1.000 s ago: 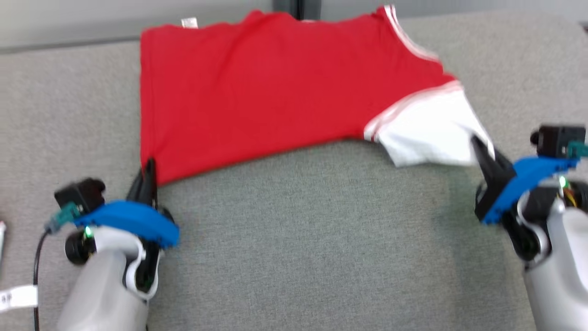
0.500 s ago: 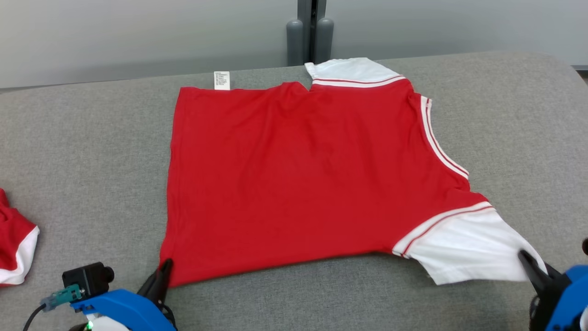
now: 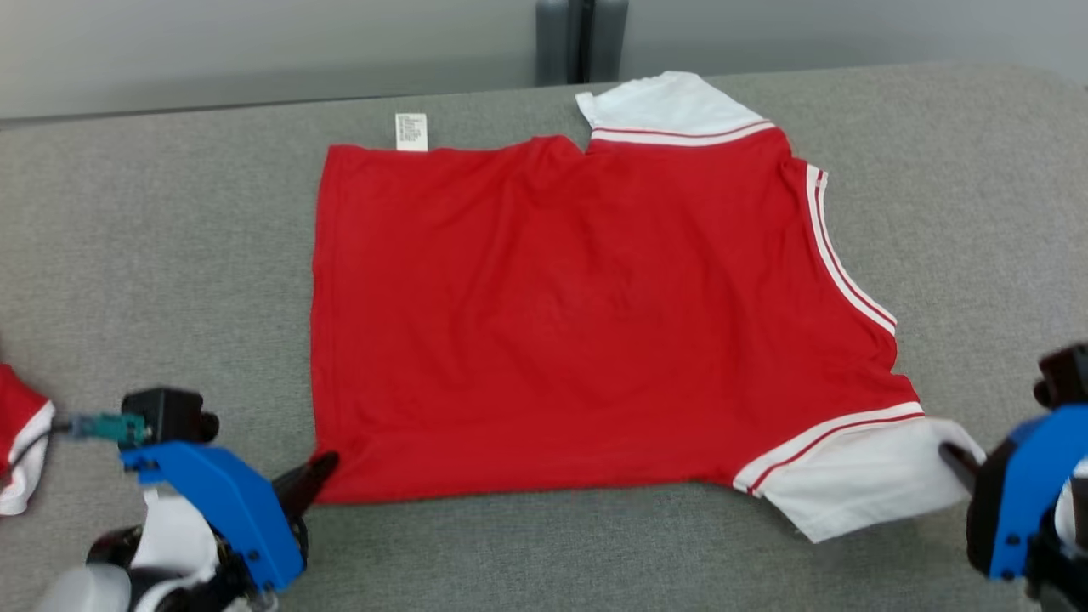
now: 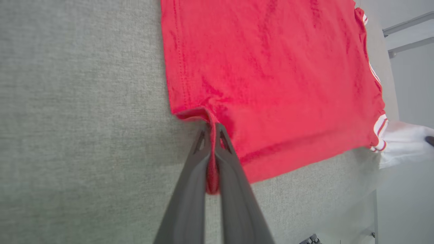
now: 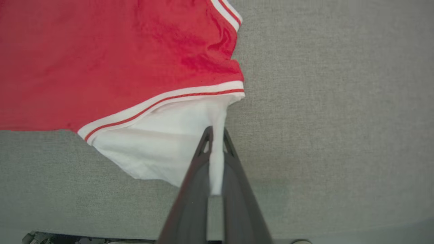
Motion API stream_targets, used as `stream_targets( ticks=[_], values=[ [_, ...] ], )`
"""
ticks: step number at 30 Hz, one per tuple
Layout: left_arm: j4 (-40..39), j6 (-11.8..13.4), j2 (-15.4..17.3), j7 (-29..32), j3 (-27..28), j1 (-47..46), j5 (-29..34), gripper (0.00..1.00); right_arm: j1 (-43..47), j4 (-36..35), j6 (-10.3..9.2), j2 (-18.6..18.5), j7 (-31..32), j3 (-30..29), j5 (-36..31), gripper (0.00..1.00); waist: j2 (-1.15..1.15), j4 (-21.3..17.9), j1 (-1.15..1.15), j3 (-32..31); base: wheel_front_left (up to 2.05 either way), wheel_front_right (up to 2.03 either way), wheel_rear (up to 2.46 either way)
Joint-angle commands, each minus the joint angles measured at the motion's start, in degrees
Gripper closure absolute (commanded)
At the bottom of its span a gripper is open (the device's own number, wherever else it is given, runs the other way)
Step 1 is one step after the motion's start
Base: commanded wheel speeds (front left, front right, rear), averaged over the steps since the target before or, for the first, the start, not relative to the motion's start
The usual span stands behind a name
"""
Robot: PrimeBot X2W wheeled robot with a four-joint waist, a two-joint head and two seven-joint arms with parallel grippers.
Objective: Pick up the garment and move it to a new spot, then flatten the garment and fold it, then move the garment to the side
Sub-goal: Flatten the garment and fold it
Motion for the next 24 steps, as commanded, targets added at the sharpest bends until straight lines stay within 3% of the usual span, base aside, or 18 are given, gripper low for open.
stream_targets(
  ticks=[1,10,17,24],
  values=[
    [0.0,0.6,0.6,1.8,-0.1,-1.9,-0.7,1.00,-2.4,0.4,-0.01,-1.0,1.5,0.6,-0.1,1.00,0.00,-0.2,0.00,0.4,0.00,0.00,0.00],
    [-2.6,6.9,3.5,15.8,1.7,-11.5,-6.6,1.00,-18.4,5.0,-0.01,-4.8,10.4,4.9,1.9,1.00,0.00,-2.2,0.00,4.7,0.00,0.00,0.00],
    [-3.8,12.5,2.6,19.8,4.8,-16.0,-10.5,1.00,-28.2,9.4,-0.01,-5.4,12.0,6.3,4.2,1.00,0.00,-3.0,0.00,7.6,0.00,0.00,0.00],
    [-2.7,15.1,1.9,19.5,6.6,-19.4,-10.9,1.00,-35.8,14.4,-0.01,-6.9,9.7,9.4,5.5,1.00,0.00,-3.1,0.00,9.7,0.00,0.00,0.00]
  ],
)
